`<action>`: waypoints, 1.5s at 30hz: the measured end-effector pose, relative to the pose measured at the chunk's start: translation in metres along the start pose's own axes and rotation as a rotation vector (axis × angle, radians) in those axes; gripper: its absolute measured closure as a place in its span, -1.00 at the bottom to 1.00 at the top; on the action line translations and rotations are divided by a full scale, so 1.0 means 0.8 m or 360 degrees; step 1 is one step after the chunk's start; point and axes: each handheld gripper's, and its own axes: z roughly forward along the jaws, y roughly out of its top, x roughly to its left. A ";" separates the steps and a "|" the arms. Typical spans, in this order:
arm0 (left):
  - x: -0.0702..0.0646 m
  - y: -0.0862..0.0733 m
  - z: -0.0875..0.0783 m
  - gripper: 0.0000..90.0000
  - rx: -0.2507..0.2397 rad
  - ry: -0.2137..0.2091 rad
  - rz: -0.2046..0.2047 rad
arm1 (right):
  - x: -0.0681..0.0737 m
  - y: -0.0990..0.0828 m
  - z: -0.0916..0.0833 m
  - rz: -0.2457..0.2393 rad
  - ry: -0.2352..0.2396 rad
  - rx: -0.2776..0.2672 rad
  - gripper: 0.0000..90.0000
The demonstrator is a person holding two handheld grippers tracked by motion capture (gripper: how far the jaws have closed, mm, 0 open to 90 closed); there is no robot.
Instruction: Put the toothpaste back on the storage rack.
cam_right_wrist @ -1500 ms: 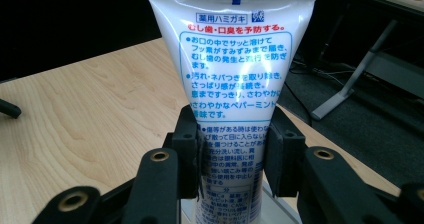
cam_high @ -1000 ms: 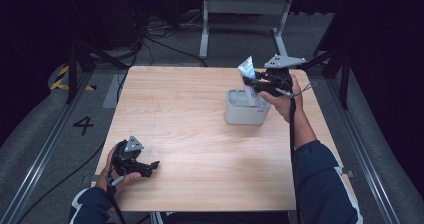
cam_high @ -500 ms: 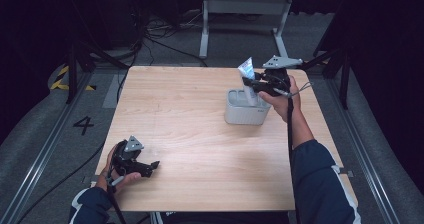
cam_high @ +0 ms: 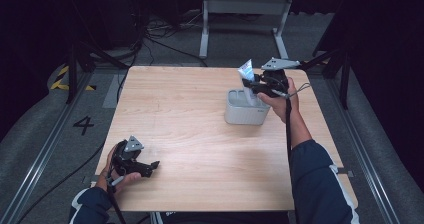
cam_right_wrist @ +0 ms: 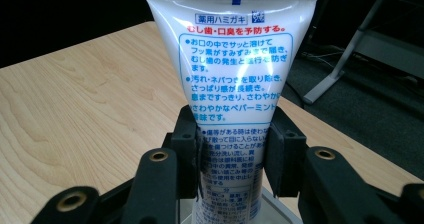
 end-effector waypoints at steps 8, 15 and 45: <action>0.000 0.000 0.000 -0.99 -0.0001 0.0001 0.0005 | -0.003 -0.014 0.007 0.0015 0.0006 0.0044 0.44; 0.000 0.000 0.000 -0.99 0.0000 0.0000 0.0000 | -0.002 -0.025 0.010 0.0002 0.0009 0.0073 0.43; 0.000 0.000 0.000 -0.99 -0.0001 0.0001 0.0004 | -0.001 -0.049 0.017 -0.0102 0.0031 0.0268 0.40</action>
